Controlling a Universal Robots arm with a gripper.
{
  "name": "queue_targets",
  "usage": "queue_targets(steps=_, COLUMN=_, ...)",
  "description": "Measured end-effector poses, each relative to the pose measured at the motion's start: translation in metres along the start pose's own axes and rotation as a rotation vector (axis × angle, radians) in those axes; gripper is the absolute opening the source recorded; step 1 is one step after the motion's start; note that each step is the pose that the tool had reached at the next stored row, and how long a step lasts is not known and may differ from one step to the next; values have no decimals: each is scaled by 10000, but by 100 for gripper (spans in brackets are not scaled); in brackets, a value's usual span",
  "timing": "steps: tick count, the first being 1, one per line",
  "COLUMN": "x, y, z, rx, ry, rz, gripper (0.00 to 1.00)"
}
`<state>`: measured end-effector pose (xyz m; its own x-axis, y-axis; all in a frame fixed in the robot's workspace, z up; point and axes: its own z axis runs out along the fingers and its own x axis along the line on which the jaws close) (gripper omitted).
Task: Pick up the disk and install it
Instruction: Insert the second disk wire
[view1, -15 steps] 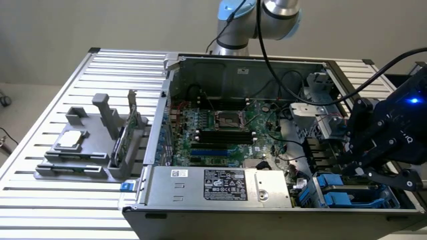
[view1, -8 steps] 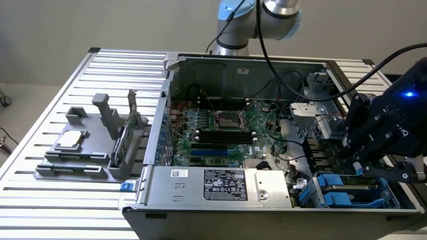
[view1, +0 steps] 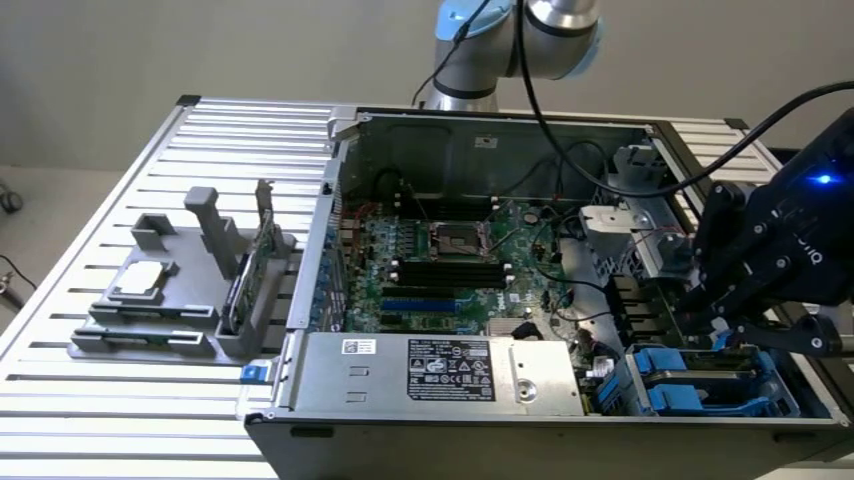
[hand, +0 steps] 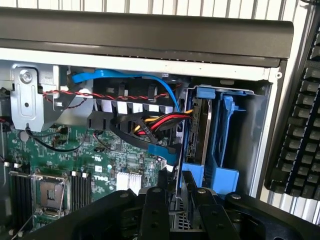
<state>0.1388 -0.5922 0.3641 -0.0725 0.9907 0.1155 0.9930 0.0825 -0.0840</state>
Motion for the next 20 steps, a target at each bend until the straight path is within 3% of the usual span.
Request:
queue_targets(steps=10, x=87, y=49, z=-64, rx=17, ry=-254, rz=35, gripper=26)
queue_targets(steps=20, x=140, y=105, z=-91, rx=32, ry=-466, rz=64, gripper=26)
